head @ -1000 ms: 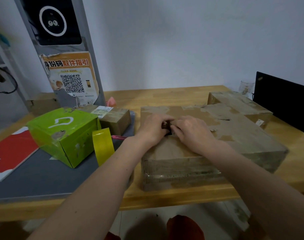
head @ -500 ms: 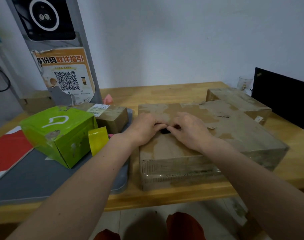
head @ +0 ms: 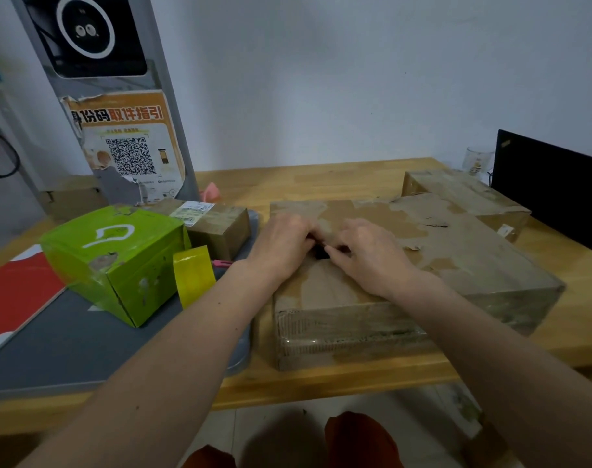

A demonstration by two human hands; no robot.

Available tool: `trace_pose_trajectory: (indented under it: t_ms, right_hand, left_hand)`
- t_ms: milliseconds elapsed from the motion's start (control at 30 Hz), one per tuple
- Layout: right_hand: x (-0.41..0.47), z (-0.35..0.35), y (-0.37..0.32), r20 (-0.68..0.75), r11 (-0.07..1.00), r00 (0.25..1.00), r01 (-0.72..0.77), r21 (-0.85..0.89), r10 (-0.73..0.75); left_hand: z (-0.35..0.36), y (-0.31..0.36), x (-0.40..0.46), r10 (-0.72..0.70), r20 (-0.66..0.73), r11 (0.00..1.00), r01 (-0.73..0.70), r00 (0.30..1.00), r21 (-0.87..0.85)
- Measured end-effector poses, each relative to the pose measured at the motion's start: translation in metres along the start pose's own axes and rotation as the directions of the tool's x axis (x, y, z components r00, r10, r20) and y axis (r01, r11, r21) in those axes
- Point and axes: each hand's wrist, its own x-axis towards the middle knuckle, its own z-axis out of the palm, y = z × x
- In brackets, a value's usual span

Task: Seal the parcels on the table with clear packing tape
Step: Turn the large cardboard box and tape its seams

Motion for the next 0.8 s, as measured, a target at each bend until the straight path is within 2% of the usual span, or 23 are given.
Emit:
trace_pose_trajectory:
  t_ms: [100,167,233,333,467,567,700,800]
  right_hand:
    - [-0.002,0.0,-0.001,-0.005,0.999,1.0,0.003,-0.041,-0.003]
    - [-0.002,0.001,-0.002,-0.012,0.999,1.0,0.011,-0.044,-0.011]
    - [-0.001,0.001,-0.003,0.002,0.999,1.0,0.022,-0.049,-0.022]
    - [0.0,0.001,-0.002,0.04,0.998,0.999,0.029,-0.058,-0.027]
    - [-0.007,0.001,-0.002,0.096,0.999,0.995,0.008,-0.036,-0.004]
    - [-0.014,-0.001,-0.002,0.163,1.0,0.987,-0.001,-0.011,0.003]
    - [-0.018,-0.004,-0.005,0.278,0.999,0.96,-0.043,0.028,0.033]
    - [-0.025,-0.003,-0.008,0.24,0.991,0.966,-0.115,0.064,0.097]
  left_hand:
    - [0.001,-0.002,-0.002,-0.167,-0.103,0.986,0.164,0.981,-0.032]
    - [0.001,-0.002,-0.006,-0.256,-0.114,0.965,0.248,0.96,-0.083]
    - [0.001,0.001,-0.01,-0.305,-0.063,0.946,0.294,0.95,-0.138]
    - [0.003,0.003,-0.012,-0.342,0.102,0.903,0.357,0.934,-0.241]
    - [0.009,-0.001,-0.008,-0.39,0.214,0.895,0.424,0.895,-0.139]
    - [0.012,-0.004,-0.004,-0.415,0.244,0.88,0.455,0.877,-0.137]
    - [0.013,-0.001,-0.011,-0.443,0.105,0.849,0.455,0.89,-0.268]
    - [0.004,0.001,-0.036,-0.426,-0.14,0.856,0.347,0.894,-0.383]
